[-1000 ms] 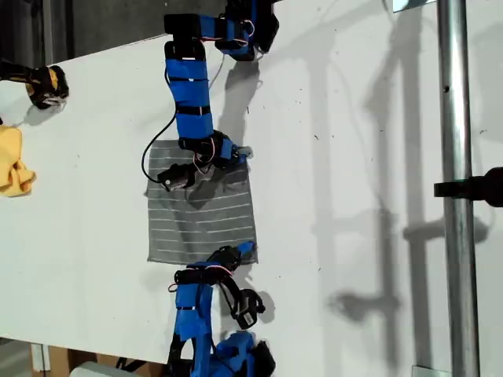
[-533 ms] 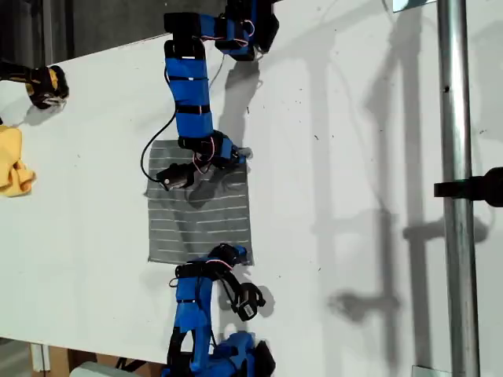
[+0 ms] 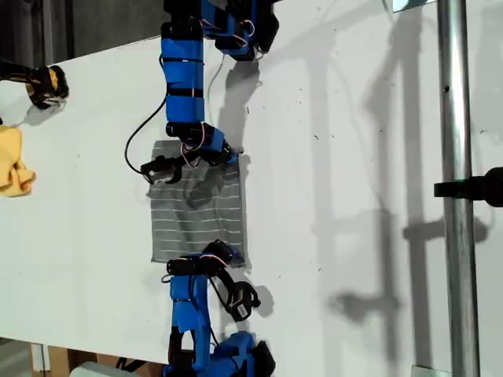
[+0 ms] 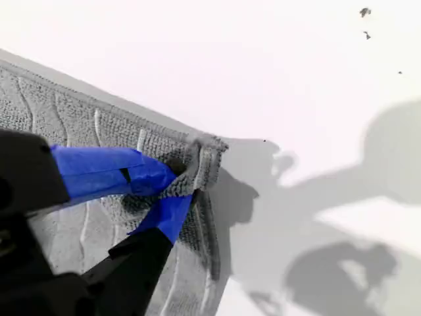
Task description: Grasp corners of a towel and fold twice.
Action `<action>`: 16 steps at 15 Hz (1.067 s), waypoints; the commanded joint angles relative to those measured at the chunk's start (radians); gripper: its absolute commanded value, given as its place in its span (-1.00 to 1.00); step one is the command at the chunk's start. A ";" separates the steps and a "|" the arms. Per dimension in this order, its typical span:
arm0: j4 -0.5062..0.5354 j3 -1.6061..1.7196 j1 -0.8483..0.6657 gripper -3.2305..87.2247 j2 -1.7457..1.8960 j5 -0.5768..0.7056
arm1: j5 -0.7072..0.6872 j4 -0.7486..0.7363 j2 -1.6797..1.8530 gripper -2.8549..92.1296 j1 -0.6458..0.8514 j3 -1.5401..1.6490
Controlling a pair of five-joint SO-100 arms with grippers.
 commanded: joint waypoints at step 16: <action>-0.103 -0.066 -0.359 -0.97 0.264 0.184 | -0.198 0.066 0.259 -0.94 0.397 -0.078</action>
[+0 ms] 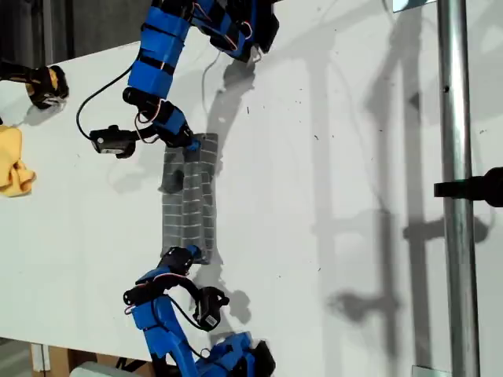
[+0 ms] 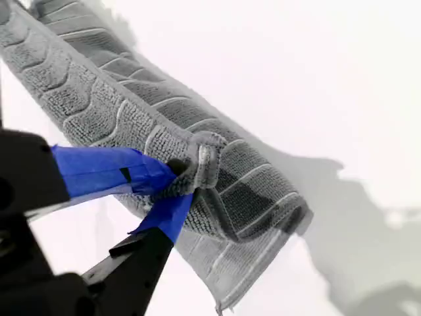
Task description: Grasp corners of a towel and fold twice.
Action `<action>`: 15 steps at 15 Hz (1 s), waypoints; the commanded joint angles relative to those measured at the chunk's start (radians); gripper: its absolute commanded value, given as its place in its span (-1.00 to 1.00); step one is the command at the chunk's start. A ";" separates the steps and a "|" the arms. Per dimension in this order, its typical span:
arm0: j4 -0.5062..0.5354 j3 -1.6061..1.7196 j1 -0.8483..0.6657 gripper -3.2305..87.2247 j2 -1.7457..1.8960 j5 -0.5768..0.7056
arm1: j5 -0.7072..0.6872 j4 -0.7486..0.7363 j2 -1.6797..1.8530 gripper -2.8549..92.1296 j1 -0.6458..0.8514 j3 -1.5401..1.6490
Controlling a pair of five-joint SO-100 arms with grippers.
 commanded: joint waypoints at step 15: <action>-0.284 -0.106 -0.408 -0.97 0.028 0.183 | -0.238 -0.285 -0.097 -0.94 0.446 -0.302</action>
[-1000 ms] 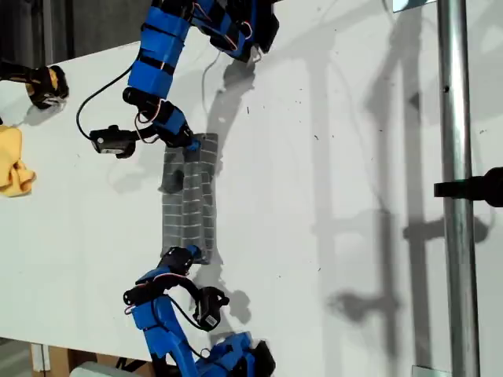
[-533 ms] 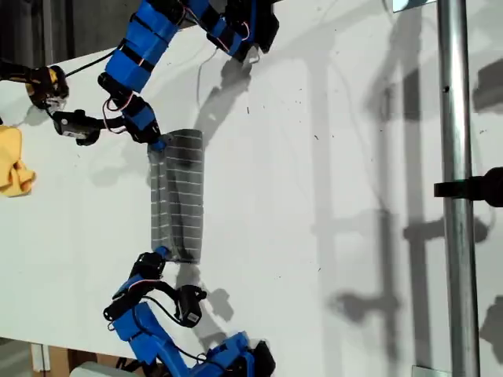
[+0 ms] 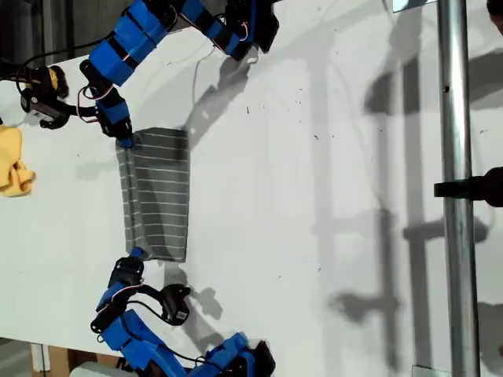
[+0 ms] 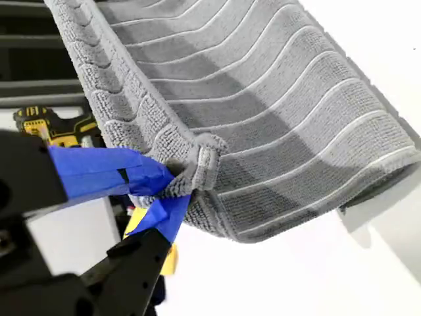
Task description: Grasp corners of a towel and fold twice.
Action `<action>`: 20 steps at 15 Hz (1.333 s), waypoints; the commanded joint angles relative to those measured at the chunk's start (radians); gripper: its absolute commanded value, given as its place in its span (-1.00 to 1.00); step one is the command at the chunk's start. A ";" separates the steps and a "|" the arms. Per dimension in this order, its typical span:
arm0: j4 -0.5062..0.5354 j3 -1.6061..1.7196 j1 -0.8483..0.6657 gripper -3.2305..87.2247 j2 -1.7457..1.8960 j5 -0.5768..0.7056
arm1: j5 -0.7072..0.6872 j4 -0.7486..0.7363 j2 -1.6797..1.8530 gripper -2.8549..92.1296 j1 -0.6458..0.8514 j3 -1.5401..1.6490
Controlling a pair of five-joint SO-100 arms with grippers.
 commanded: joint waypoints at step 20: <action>0.268 -0.249 0.029 -0.90 -0.525 -0.146 | 0.101 0.160 -0.290 -0.94 -0.089 0.156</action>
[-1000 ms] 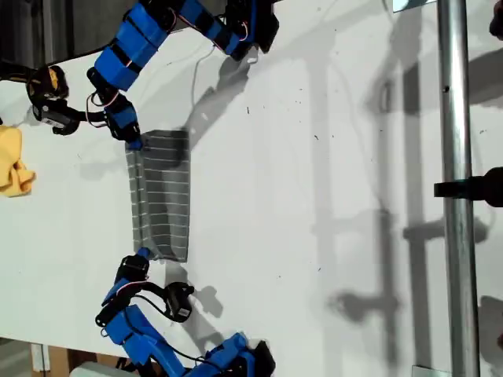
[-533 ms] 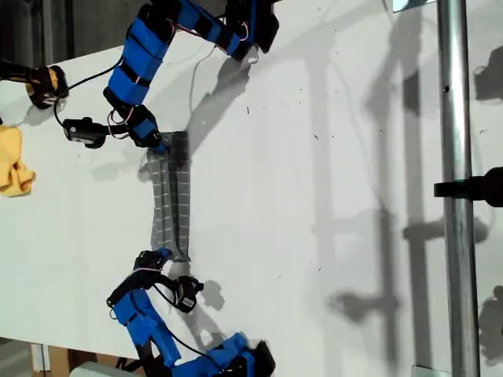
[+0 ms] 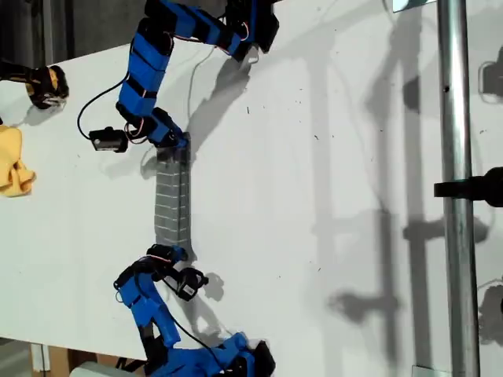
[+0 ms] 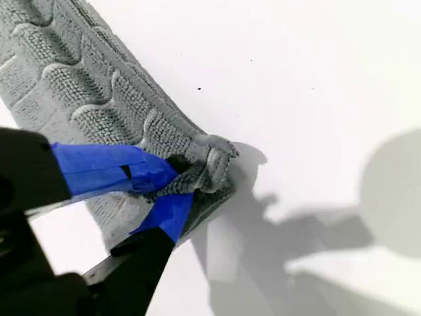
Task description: Grasp corners of a towel and fold twice.
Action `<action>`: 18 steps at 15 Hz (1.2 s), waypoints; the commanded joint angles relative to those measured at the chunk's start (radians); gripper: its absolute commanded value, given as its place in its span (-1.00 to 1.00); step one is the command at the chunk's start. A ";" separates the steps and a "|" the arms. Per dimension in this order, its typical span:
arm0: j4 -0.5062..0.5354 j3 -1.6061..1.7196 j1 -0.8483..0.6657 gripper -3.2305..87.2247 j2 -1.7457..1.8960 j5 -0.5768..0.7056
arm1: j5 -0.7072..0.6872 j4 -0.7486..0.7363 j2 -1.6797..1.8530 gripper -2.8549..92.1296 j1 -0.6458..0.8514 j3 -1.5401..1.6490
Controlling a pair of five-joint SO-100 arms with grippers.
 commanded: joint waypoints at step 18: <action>-0.092 0.962 0.210 -0.60 1.532 -0.272 | 0.241 0.304 1.169 -0.24 0.126 0.497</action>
